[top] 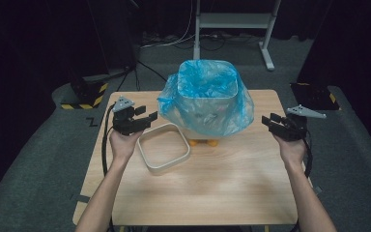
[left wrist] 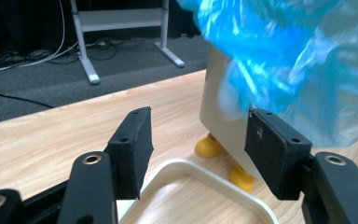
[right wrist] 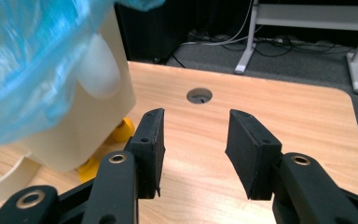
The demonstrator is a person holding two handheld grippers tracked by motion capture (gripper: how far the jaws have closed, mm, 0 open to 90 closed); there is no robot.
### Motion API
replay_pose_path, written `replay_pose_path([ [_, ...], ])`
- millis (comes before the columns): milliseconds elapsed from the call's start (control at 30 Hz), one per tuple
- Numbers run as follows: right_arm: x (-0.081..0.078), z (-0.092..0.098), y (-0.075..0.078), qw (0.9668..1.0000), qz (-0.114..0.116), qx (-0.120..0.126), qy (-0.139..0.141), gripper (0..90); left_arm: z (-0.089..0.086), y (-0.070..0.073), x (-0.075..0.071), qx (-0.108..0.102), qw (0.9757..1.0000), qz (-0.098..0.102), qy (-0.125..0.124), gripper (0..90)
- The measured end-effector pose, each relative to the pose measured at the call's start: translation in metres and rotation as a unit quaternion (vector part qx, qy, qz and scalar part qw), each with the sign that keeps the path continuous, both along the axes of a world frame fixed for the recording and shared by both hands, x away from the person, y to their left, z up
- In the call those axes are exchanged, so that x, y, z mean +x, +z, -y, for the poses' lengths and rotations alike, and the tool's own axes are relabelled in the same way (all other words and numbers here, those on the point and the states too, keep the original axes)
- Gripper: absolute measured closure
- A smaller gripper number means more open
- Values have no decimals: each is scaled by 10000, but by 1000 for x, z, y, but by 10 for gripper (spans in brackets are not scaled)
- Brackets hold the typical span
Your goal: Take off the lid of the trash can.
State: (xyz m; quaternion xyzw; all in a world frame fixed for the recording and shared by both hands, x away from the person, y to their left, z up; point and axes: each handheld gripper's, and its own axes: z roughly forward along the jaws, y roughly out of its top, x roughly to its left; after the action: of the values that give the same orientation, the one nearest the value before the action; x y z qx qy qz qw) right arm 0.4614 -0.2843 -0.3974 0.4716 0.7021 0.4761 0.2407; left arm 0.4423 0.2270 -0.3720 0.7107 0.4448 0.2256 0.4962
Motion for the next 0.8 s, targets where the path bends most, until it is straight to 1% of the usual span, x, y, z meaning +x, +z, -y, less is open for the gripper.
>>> replay_pose_path([
  [133, -2, 0, -7, 10000, -45, 24, 1, 567, -3, -7, -1, -58, 10000, -39, 65, 413],
  [233, -2, -2, -13, 9999, -98, 8, 21, 567, -6, -13, -2, -26, 9999, -65, 116, 407],
  [300, -1, -3, -16, 9999, -126, -5, 40, 567, -8, -18, -2, -90, 9998, -104, 136, 402],
  [400, -1, -5, -22, 9999, -152, 35, 74, 567, -10, -24, -3, -93, 9997, -166, 176, 395],
  [433, -1, -6, -23, 9998, -164, 43, 77, 567, -10, -25, -3, -53, 9997, -157, 188, 395],
  [500, -1, -8, -26, 9999, -145, 2, 65, 567, -11, -29, -4, -36, 9996, -163, 221, 395],
  [567, -2, -9, -29, 9999, -151, 20, 68, 567, -12, -32, -4, -64, 9996, -162, 235, 395],
  [700, -2, -10, -35, 9998, -200, 24, 73, 567, -13, -38, -5, -8, 9996, -161, 242, 390],
  [800, -2, -12, -41, 9996, -260, -1, 85, 567, -17, -44, -6, -76, 9995, -158, 244, 386],
])
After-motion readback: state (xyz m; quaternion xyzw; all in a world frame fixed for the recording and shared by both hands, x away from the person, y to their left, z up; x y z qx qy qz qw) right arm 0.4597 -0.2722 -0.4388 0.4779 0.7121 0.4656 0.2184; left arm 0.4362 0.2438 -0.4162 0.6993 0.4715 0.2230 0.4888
